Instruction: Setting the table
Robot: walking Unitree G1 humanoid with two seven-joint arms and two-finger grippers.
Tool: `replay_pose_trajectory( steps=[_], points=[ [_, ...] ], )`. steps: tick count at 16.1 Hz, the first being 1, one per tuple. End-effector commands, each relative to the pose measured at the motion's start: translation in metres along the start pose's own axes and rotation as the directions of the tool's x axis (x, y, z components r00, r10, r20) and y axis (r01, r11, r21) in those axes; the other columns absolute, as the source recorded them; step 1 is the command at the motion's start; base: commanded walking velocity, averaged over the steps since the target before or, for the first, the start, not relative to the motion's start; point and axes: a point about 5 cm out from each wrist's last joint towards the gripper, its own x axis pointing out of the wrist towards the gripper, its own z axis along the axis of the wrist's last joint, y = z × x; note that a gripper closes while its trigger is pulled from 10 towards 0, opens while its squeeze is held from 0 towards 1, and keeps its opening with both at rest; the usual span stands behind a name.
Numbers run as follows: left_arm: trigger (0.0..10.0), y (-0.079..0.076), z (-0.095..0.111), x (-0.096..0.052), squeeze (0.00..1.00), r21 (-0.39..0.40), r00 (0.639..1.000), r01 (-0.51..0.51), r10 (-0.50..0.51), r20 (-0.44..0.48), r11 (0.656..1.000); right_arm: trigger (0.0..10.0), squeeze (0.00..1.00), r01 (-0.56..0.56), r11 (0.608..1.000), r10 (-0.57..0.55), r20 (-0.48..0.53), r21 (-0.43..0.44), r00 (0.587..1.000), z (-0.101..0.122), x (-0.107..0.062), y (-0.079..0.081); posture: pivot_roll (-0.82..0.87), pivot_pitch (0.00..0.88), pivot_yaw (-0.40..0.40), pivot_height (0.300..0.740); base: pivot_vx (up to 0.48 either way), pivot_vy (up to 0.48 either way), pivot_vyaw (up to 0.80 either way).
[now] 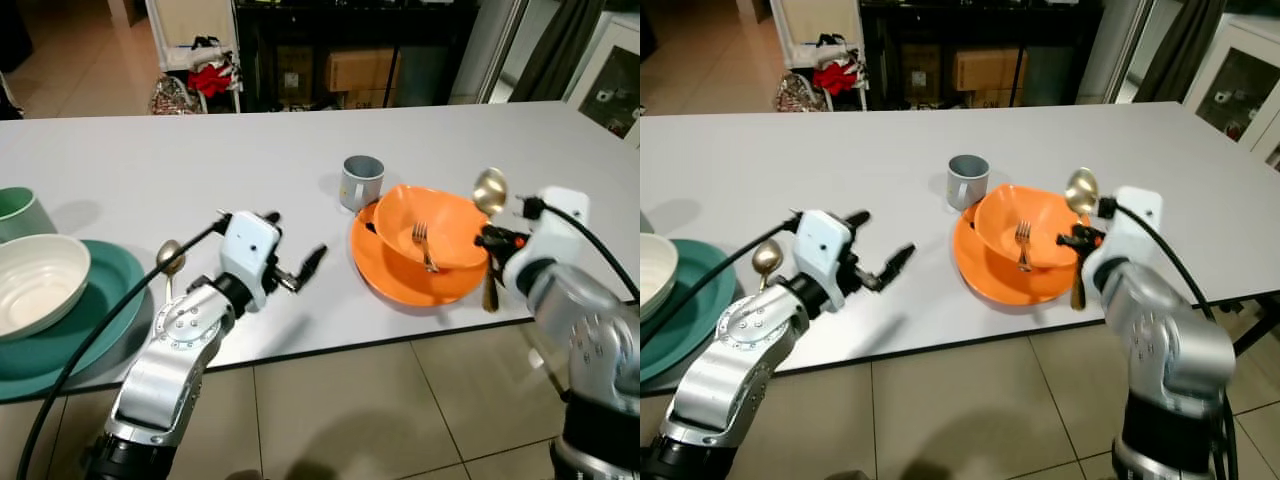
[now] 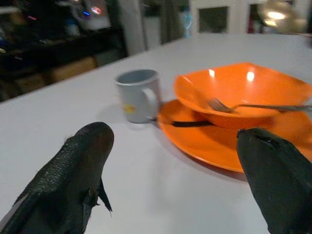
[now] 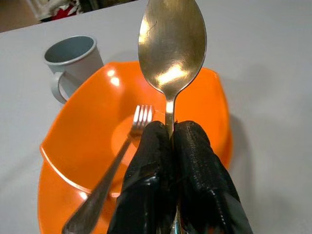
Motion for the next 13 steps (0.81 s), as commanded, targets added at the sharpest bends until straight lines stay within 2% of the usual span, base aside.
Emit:
replay_pose_trajectory(
  steps=[1, 3, 4, 5, 6, 10, 13],
  points=[
    [10.0, -0.007, 0.005, 0.001, 0.0, 0.015, 0.996, 0.089, -0.089, 0.003, 0.996, 10.0, 0.0, -0.02, 0.999, 0.021, -0.028, 0.027, 0.999, 0.003, 0.01, -0.001, 0.04, 0.0, -0.02, 0.74, 0.0, 0.0, 0.0],
    [10.0, -0.013, 0.003, 0.0, 0.0, 0.021, 0.989, 0.15, -0.15, -0.017, 0.988, 10.0, 0.0, -0.023, 0.997, 0.028, -0.057, 0.076, 0.998, 0.002, 0.019, -0.001, 0.05, 0.0, -0.029, 0.74, 0.0, 0.0, 0.0],
    [10.0, -0.017, 0.002, -0.002, 0.0, 0.022, 0.98, 0.199, -0.198, -0.034, 0.98, 10.0, 0.0, -0.056, 0.986, 0.067, -0.071, 0.154, 0.995, 0.005, 0.026, 0.003, 0.06, 0.0, -0.037, 0.74, 0.0, 0.0, 0.0],
    [10.0, -0.017, 0.003, -0.003, 0.0, 0.02, 0.978, 0.205, -0.205, -0.033, 0.978, 10.0, 0.0, -0.07, 0.981, 0.084, -0.072, 0.181, 0.994, 0.007, 0.028, 0.005, 0.06, 0.0, -0.038, 0.74, 0.0, 0.0, 0.0],
    [10.0, -0.017, 0.005, -0.004, 0.0, 0.014, 0.977, 0.214, -0.213, -0.029, 0.977, 10.0, 0.0, -0.116, 0.959, 0.139, -0.072, 0.259, 0.988, 0.012, 0.034, 0.012, 0.06, 0.0, -0.04, 0.74, 0.0, 0.0, 0.0],
    [10.0, -0.018, 0.005, -0.008, 0.0, 0.001, 0.966, 0.255, -0.255, -0.035, 0.967, 10.0, 0.0, -0.163, 0.916, 0.206, -0.081, 0.367, 0.975, 0.019, 0.048, 0.02, 0.07, 0.0, -0.04, 0.74, 0.0, 0.0, 0.0],
    [10.0, -0.019, 0.007, -0.01, 0.0, -0.014, 0.959, 0.279, -0.279, -0.039, 0.96, 10.0, 0.0, -0.097, 0.92, 0.15, -0.113, 0.38, 0.982, 0.015, 0.06, 0.015, 0.06, 0.0, -0.038, 0.74, 0.0, 0.0, 0.0]
  ],
)
